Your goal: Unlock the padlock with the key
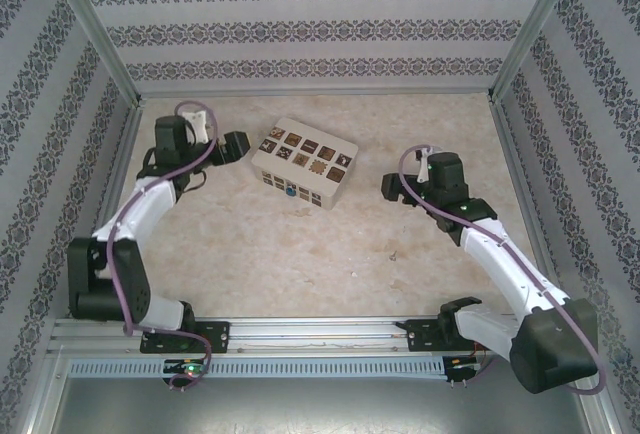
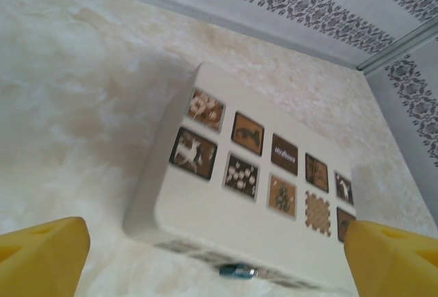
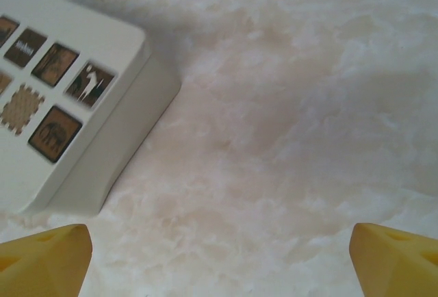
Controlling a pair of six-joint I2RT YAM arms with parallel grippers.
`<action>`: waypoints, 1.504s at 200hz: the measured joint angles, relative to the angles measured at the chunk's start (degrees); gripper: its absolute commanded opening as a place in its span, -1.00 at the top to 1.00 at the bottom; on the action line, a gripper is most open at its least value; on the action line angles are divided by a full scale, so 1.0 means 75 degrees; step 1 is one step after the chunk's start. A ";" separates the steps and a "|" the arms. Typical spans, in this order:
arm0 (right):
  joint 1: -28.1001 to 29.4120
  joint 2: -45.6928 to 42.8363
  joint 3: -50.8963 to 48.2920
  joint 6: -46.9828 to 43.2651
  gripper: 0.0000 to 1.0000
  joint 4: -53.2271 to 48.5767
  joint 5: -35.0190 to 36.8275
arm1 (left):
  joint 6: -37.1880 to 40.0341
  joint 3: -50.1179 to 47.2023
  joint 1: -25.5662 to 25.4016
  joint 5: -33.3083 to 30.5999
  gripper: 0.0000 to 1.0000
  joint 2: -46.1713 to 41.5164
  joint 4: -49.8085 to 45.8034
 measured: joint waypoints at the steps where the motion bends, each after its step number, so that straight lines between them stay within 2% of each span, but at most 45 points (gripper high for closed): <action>1: 0.0017 0.0003 0.0012 -0.0003 -0.90 -0.0035 0.0009 | 0.0000 -0.0032 0.0000 -0.0020 -0.95 -0.0026 0.0012; 46: 0.1064 0.0181 0.0481 0.0248 -0.79 -0.1635 0.0335 | -0.0172 -0.1833 0.0000 -0.0460 -0.96 -0.1183 0.0484; 82: 0.1250 0.0423 0.0405 0.1008 -0.60 -0.2390 0.0391 | -0.0516 -0.2594 0.0000 -0.0641 -0.96 -0.1230 0.0778; 121: 0.1311 0.0854 0.0061 0.1740 -0.43 -0.2608 0.0236 | -0.1017 -0.2704 0.0000 -0.0723 -0.95 -0.0994 0.1454; 163: 0.1501 0.1463 -0.0201 0.2241 -0.16 -0.2716 -0.0114 | -0.1443 -0.2830 0.0000 -0.0726 -0.95 -0.0723 0.2136; 181: 0.1542 0.1696 -0.0233 0.2294 -0.02 -0.2774 -0.0262 | -0.1539 -0.2923 0.0000 -0.0758 -0.95 -0.0711 0.2270; 301: 0.1550 0.2460 -0.0323 0.2232 0.41 -0.3121 -0.0358 | -0.1667 -0.3127 0.0000 -0.0982 -0.95 -0.0793 0.2465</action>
